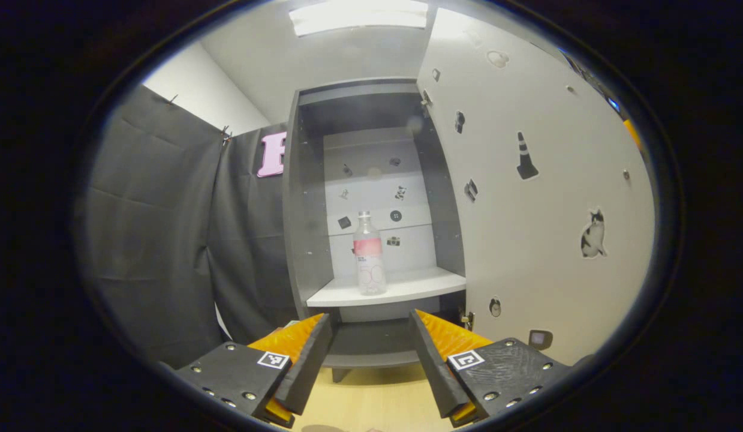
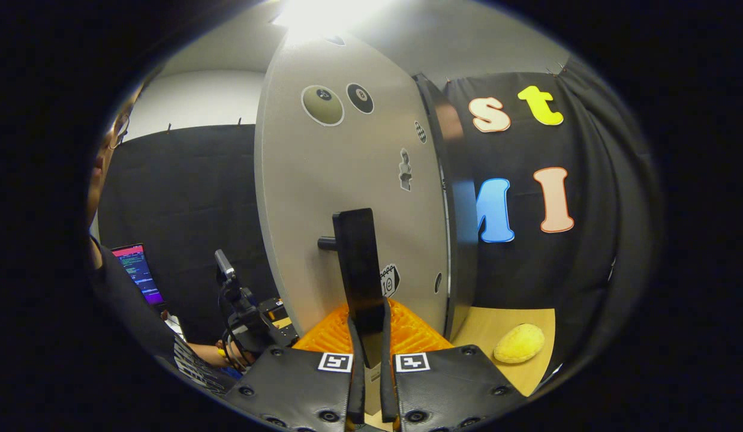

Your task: Open the cabinet door with the right hand, grasp the bottle in the cabinet with the left hand and place it on the coaster, then close the cabinet door with the right hand.

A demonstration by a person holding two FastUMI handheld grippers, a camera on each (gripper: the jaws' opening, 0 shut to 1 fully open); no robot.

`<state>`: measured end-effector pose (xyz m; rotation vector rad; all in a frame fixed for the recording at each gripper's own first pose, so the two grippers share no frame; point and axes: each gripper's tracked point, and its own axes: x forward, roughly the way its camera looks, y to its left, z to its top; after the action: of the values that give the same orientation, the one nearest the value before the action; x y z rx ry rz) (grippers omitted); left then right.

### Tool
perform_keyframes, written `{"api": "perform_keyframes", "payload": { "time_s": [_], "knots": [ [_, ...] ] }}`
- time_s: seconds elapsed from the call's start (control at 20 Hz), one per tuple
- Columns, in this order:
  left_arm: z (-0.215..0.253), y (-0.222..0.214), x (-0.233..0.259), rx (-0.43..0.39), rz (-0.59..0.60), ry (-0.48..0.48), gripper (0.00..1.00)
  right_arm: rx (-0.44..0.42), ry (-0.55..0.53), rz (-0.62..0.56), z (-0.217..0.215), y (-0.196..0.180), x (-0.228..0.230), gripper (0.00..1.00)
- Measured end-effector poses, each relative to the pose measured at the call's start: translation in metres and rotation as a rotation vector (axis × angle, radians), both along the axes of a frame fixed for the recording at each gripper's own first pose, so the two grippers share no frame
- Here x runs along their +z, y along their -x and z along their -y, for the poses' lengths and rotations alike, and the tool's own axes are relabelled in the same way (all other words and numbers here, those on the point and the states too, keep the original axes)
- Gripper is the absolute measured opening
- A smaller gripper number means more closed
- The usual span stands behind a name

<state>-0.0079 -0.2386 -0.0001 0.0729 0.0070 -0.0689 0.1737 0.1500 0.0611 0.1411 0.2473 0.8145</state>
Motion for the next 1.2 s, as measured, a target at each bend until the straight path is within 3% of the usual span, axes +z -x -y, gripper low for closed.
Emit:
{"api": "perform_keyframes", "payload": {
  "time_s": [0.2, 0.4, 0.45, 0.55, 0.65, 0.7, 0.75, 0.8, 0.9, 0.95, 1.0, 1.05, 1.2],
  "knots": [
    [0.009, 0.001, 0.004, 0.016, 0.001, -0.007, 0.78, 0.004, 0.03, 0.029, 0.007, -0.002, -0.002, 0.19],
    [0.006, -0.003, 0.008, 0.04, 0.005, -0.034, 0.78, 0.012, -0.01, -0.015, 0.006, 0.004, -0.003, 0.18],
    [0.006, -0.004, 0.01, 0.045, 0.008, -0.039, 0.78, 0.02, -0.016, -0.024, 0.01, 0.008, -0.002, 0.24],
    [0.006, -0.007, 0.014, 0.049, 0.017, -0.043, 0.78, 0.034, -0.023, -0.033, 0.021, 0.017, -0.004, 0.24],
    [0.007, -0.011, 0.02, 0.052, 0.028, -0.047, 0.78, -0.005, -0.021, -0.025, 0.036, 0.02, -0.004, 0.27],
    [0.008, -0.014, 0.024, 0.053, 0.035, -0.05, 0.78, -0.044, -0.02, -0.013, 0.049, 0.017, -0.002, 0.41],
    [0.01, -0.017, 0.028, 0.053, 0.041, -0.052, 0.78, -0.085, -0.019, -0.003, 0.062, 0.012, -0.001, 0.48],
    [0.012, -0.017, 0.033, 0.049, 0.05, -0.052, 0.78, -0.135, -0.01, 0.005, 0.073, 0.006, -0.003, 0.7],
    [0.015, -0.016, 0.039, 0.039, 0.053, -0.048, 0.8, -0.27, 0.035, 0.03, 0.103, -0.01, -0.009, 0.99],
    [0.017, -0.017, 0.044, 0.028, 0.055, -0.038, 0.81, -0.338, 0.059, 0.047, 0.117, -0.019, -0.013, 0.92],
    [0.017, -0.024, 0.047, 0.018, 0.054, -0.027, 0.82, -0.389, 0.076, 0.058, 0.127, -0.025, -0.016, 0.98],
    [0.017, -0.03, 0.049, 0.007, 0.049, -0.016, 0.78, -0.437, 0.081, 0.067, 0.137, -0.031, -0.019, 0.98],
    [0.013, -0.048, 0.053, -0.026, 0.027, 0.012, 0.8, -0.535, 0.096, 0.054, 0.154, -0.042, -0.039, 0.98]
  ]
}}
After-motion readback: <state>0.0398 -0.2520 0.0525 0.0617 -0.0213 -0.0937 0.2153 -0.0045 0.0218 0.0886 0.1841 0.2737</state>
